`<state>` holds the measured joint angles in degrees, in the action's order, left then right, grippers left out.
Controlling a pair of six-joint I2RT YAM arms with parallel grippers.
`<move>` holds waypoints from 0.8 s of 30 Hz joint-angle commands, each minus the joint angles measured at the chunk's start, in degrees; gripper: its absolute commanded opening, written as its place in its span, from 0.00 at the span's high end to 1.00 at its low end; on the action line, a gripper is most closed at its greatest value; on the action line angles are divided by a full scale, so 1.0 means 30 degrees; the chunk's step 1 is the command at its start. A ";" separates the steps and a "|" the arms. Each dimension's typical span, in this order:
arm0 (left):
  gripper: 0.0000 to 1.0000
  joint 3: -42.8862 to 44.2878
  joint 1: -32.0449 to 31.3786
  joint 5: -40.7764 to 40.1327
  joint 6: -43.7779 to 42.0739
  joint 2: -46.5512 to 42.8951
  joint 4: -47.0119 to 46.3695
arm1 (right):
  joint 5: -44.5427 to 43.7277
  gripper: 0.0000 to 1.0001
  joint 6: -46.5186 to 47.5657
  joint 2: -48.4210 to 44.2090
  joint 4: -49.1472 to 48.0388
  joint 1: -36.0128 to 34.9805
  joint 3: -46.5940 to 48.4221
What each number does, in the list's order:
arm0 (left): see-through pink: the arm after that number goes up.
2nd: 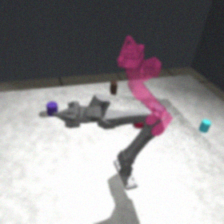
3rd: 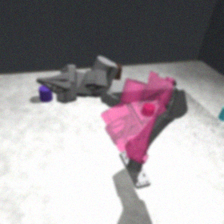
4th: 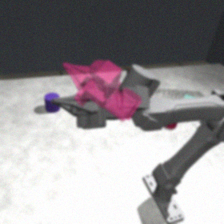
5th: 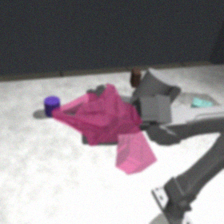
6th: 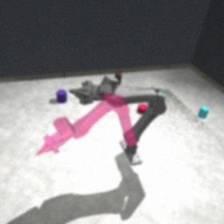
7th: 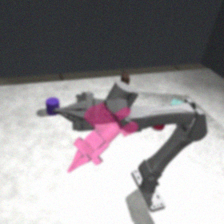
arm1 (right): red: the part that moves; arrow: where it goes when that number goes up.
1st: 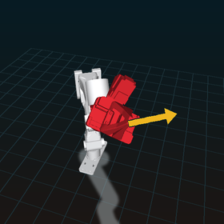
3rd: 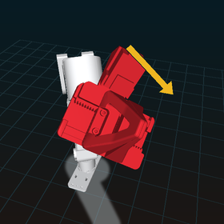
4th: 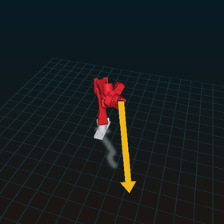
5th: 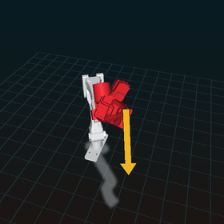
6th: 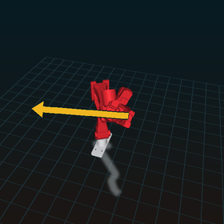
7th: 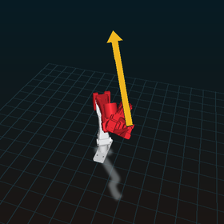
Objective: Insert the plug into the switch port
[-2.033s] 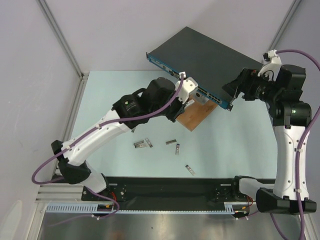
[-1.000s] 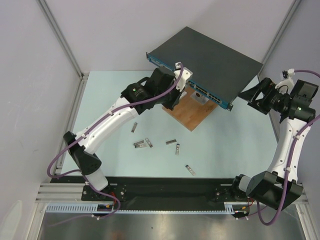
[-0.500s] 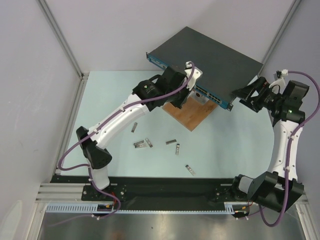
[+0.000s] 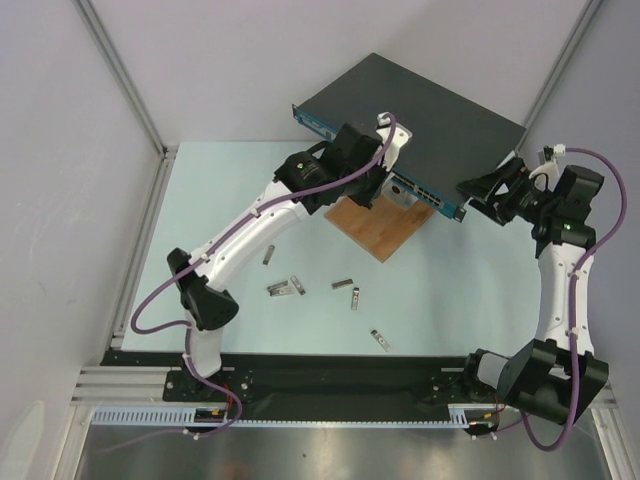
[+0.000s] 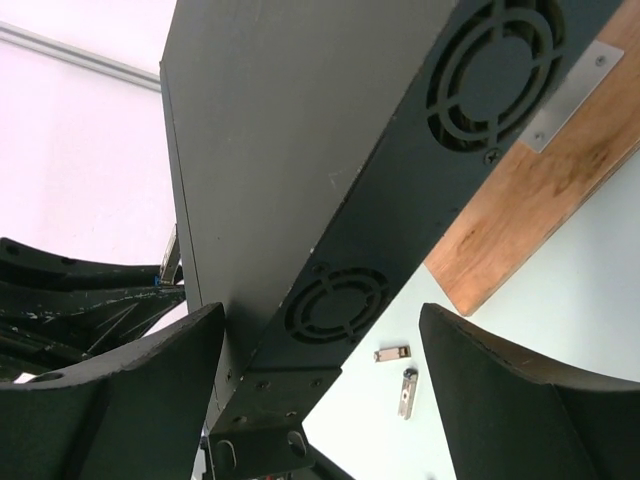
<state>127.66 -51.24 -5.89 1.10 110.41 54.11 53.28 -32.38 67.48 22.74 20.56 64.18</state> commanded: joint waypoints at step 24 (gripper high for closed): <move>1.00 0.3327 -0.0321 -0.1552 0.1771 0.1839 0.0979 | 0.0258 0.61 -0.0808 -0.0229 -0.1897 -0.0934 -0.0476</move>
<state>134.87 -51.77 -9.02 5.13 115.35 58.00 53.06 -36.07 67.48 19.68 19.18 63.35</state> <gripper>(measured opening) 0.195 0.655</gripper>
